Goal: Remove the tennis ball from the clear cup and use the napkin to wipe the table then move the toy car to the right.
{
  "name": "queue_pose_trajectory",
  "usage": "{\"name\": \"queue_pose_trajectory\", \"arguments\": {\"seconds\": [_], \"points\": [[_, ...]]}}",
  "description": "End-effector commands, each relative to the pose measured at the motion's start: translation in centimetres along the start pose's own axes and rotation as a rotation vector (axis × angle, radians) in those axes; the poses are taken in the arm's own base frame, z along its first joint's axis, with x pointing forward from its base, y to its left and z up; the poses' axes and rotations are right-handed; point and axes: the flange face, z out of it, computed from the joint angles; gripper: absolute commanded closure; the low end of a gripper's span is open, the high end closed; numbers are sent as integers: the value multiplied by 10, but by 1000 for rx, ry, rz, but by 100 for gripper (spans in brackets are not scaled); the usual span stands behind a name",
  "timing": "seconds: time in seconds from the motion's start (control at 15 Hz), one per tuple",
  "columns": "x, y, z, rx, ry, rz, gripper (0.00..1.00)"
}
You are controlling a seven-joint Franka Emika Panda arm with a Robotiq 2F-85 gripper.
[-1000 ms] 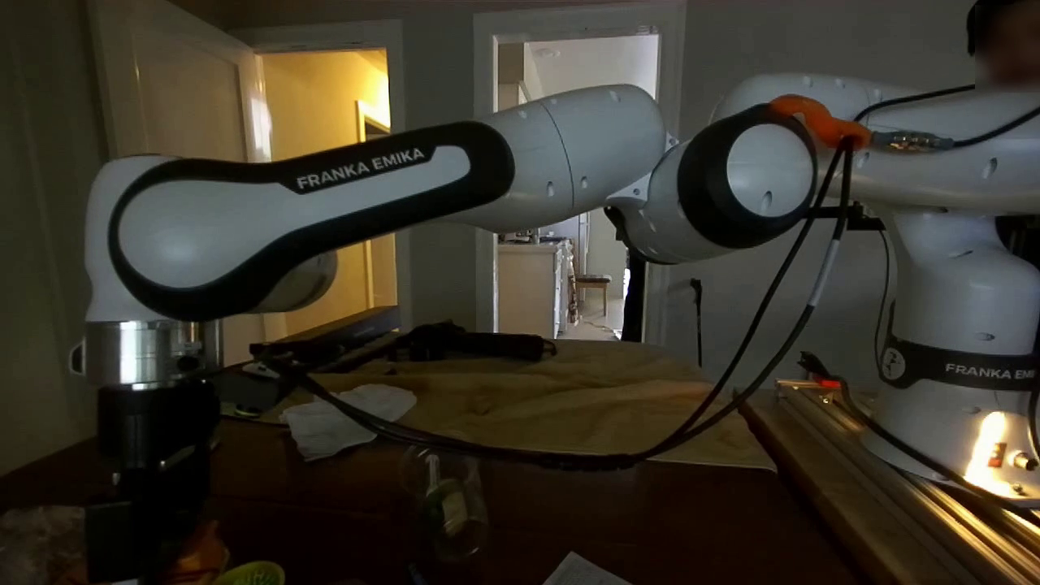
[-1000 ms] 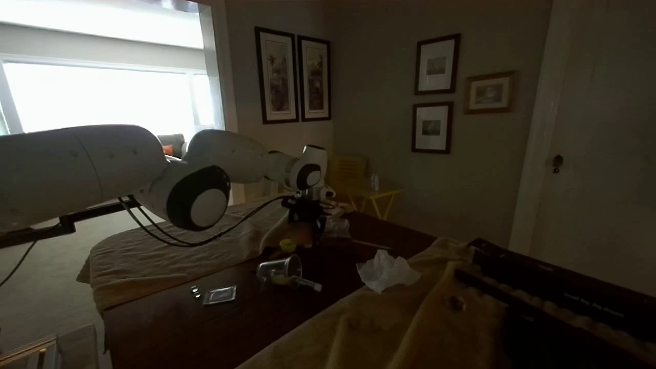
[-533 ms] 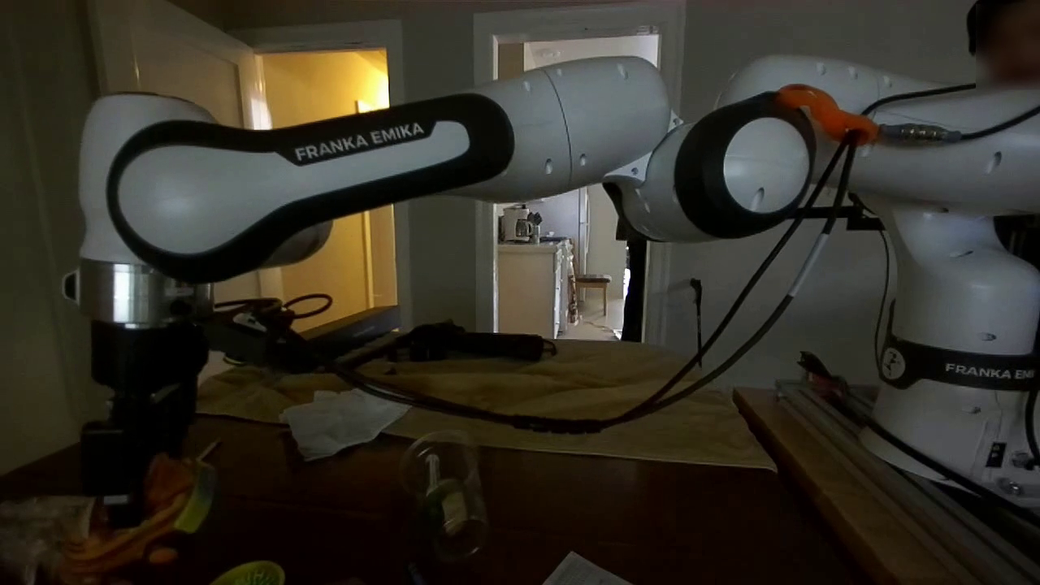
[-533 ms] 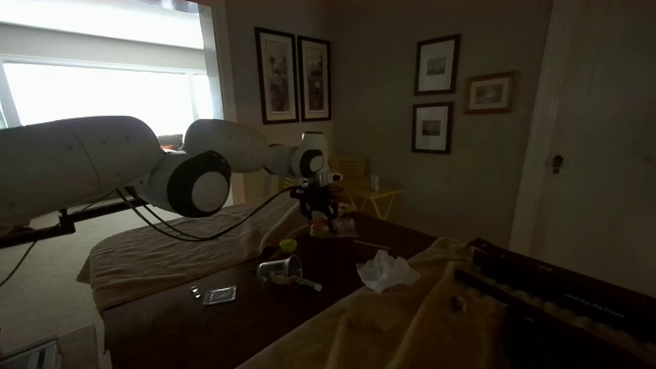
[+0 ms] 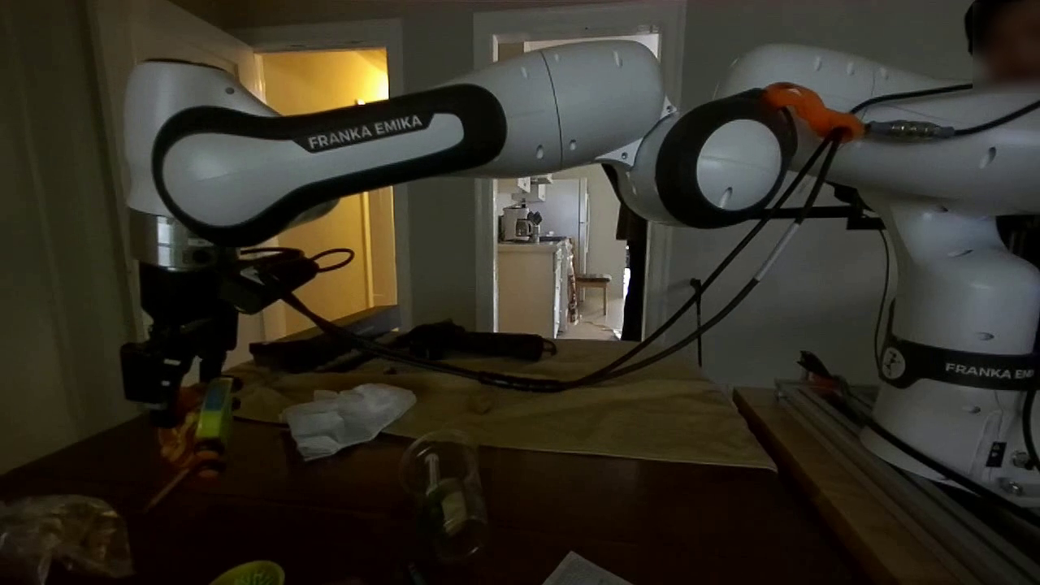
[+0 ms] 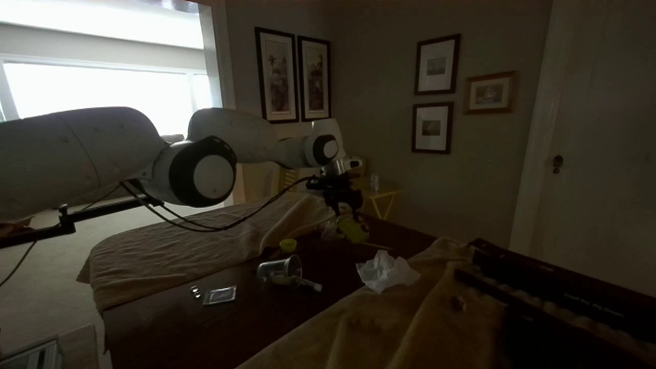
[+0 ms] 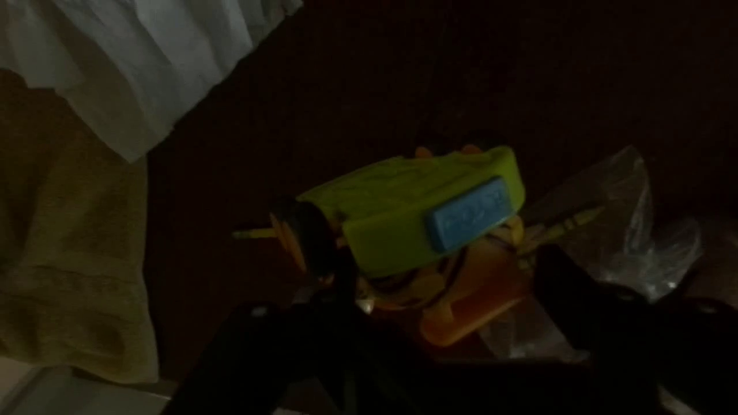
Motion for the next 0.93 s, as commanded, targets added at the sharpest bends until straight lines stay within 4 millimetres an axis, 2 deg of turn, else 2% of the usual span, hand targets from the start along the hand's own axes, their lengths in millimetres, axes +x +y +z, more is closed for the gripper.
{"name": "queue_pose_trajectory", "arguments": {"seconds": [0.0, 0.2, 0.67, 0.87], "points": [[0, 36, -3, -70, -1, 176, 46], [-3, 77, 4, -94, -4, 314, 46], [-5, 174, -12, -280, 88, 473, 46], [-10, 201, -14, -390, 120, 586, 46]]}}
